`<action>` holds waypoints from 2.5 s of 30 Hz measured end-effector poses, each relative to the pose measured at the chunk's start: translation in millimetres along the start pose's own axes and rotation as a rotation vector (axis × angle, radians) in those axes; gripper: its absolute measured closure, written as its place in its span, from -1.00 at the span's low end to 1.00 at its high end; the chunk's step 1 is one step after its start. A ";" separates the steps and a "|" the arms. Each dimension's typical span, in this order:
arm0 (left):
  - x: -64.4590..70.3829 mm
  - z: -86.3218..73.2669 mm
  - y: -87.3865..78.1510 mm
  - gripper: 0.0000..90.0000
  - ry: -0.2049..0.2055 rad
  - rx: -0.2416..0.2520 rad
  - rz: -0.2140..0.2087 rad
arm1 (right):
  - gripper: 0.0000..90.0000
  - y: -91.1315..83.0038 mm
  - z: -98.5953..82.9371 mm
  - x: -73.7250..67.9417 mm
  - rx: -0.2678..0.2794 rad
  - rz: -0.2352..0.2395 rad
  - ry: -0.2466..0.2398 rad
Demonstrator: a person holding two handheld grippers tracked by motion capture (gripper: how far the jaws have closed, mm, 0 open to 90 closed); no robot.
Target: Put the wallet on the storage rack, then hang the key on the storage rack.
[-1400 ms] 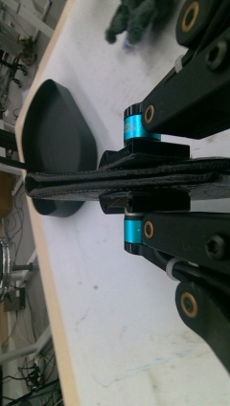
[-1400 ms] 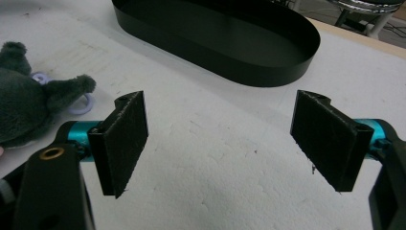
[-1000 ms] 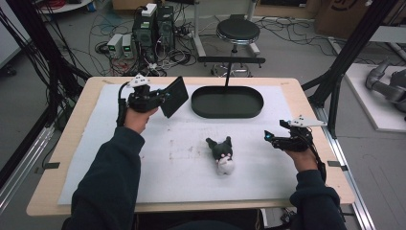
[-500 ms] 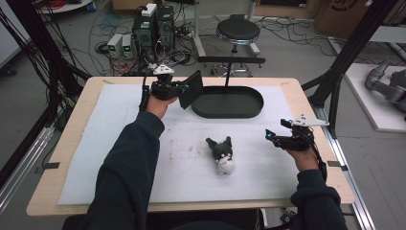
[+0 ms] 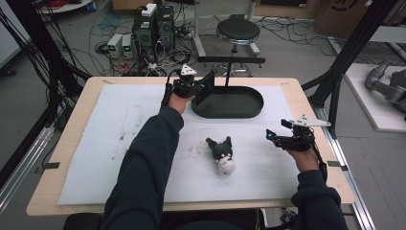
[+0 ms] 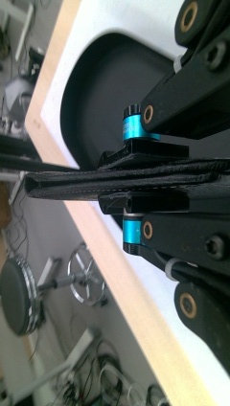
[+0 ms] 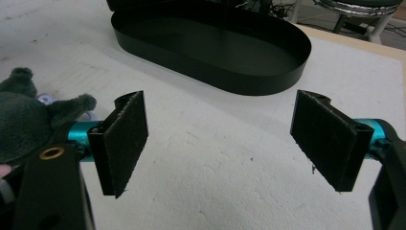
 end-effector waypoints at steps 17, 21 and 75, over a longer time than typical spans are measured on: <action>19.2 -10.7 23.4 0.06 -0.066 -0.096 -0.031 | -0.54 -3.0 -2.4 -1.9 0.003 0.011 -0.004; 17.3 -17.0 25.0 -0.02 -0.119 -0.112 -0.063 | -0.54 -2.9 -1.9 -2.8 0.004 0.012 -0.006; -15.8 -104.4 -181.7 -0.50 -0.160 0.151 -0.003 | -0.54 13.3 10.9 -32.0 -0.016 0.032 -0.045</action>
Point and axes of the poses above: each handheld gripper's, and its own axes: y roughly forward along the jaws, z roughly out of its top, x roughly to its right, the point moved 2 cm from there along y, roughly forward along the jaws, and after that the axes turned 9 degrees about -y, right-handed, at the moved point
